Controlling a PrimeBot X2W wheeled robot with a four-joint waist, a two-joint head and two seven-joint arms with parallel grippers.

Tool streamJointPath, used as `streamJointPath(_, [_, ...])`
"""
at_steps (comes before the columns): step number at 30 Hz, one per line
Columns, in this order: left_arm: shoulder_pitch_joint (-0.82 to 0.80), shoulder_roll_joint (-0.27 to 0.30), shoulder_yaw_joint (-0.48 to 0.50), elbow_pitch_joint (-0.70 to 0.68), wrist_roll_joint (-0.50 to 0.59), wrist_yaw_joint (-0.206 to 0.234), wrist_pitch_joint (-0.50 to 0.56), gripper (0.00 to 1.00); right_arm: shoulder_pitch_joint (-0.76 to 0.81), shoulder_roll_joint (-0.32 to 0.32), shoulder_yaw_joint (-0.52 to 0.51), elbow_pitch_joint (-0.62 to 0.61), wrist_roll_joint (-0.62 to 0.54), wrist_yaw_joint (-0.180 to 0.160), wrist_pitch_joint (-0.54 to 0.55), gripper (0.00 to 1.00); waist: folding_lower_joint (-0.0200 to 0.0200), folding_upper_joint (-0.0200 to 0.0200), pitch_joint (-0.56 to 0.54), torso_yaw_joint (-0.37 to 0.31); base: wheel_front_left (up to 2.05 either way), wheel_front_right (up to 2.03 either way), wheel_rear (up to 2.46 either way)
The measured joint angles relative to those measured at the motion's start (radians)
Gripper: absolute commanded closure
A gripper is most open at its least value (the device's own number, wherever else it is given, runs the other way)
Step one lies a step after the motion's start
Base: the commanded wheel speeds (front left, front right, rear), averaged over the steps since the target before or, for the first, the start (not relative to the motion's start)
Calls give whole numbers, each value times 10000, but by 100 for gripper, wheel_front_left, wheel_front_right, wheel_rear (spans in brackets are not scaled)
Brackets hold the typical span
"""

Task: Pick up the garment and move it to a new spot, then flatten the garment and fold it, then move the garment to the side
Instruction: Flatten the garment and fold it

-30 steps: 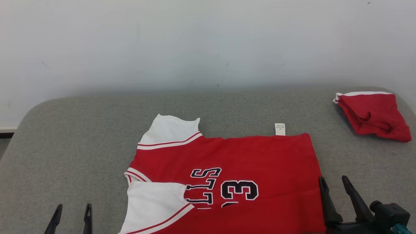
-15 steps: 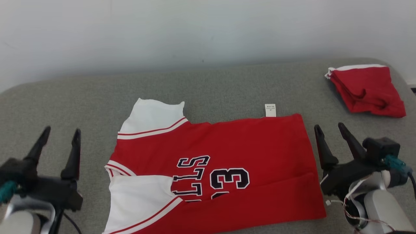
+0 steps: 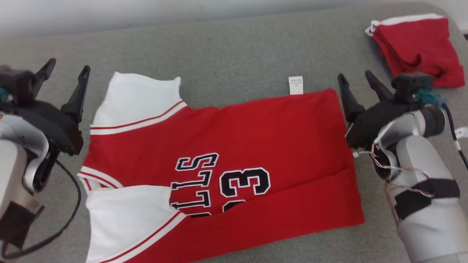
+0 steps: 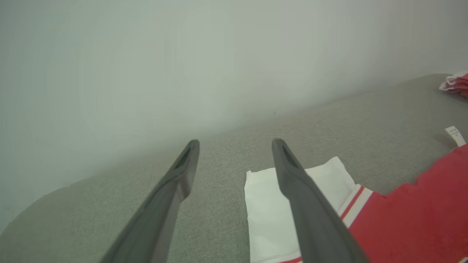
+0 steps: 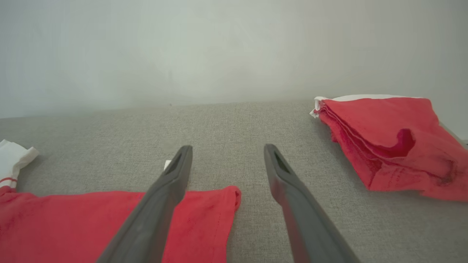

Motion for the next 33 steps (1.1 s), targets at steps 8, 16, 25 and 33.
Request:
streamJointPath(8, [-1478,435,-1831,1233,-1488,0,811,0,-1306,270,525,1503,345,0,485,0,-3,0,696,-550,0,0,0])
streamJointPath(16, [-2354,871,-3354,2151,-2222,-2,1333,0,-2043,585,1298,2297,970,0,721,0,-3,1,1130,-956,0,0,0])
streamJointPath(25, [-2932,1095,-4268,3049,-2903,-2,1315,0,-2555,765,2004,2847,1538,0,882,0,-4,0,1322,-1269,0,0,0])
streamJointPath(33, [-3440,1122,-4752,3605,-3296,-2,1275,0,-2856,840,2470,3051,1927,0,968,0,-4,-1,1605,-1416,0,0,0])
